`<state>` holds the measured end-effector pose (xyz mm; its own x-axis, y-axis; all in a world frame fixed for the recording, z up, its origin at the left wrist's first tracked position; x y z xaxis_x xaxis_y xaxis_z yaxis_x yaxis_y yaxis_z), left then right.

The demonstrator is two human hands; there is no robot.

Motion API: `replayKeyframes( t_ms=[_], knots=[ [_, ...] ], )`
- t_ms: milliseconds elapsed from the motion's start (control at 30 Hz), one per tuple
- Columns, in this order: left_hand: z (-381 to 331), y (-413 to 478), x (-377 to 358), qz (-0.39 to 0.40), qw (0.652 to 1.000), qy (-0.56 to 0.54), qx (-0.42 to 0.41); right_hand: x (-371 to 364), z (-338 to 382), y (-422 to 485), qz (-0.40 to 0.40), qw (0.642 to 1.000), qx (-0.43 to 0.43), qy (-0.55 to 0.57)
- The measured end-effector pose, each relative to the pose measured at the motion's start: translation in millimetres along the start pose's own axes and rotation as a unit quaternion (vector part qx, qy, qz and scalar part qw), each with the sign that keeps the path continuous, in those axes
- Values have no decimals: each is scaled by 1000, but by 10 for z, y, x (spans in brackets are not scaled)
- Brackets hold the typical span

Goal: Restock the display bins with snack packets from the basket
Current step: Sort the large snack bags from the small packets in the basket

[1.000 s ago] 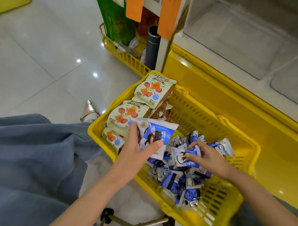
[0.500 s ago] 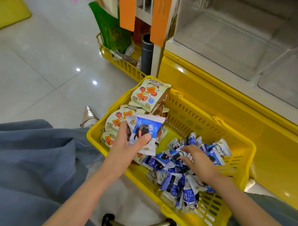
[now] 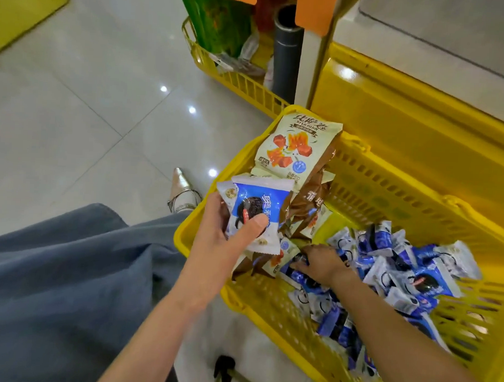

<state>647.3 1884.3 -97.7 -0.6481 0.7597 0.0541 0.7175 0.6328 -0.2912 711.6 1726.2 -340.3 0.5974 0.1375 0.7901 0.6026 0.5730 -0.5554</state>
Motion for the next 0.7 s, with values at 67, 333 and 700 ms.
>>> replayKeyframes(
  t_ms=[67, 333, 700],
  knots=[
    [9, 25, -36, 5, 1000, 6, 0, -97, 2, 61, 20, 998, -8, -61],
    [44, 36, -41, 0, 1000, 8, -5, -156, -61, 22, 78, 996, -53, 11],
    [117, -373, -380, 69, 998, 13, -8, 1027, -325, -753, -108, 967, -16, 229]
  ],
)
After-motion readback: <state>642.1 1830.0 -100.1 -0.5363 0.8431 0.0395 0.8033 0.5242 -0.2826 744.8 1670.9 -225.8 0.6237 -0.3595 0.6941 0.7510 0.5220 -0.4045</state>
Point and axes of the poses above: each hand's wrist, its own y-axis towards the middle knuckle, its own x-axis out of the back of the hand, z = x × y, the point moved 10 cm from there along y, towards the middle knuckle, and after that the axes turned 11 degrees about -z, right-handed, at the moved point
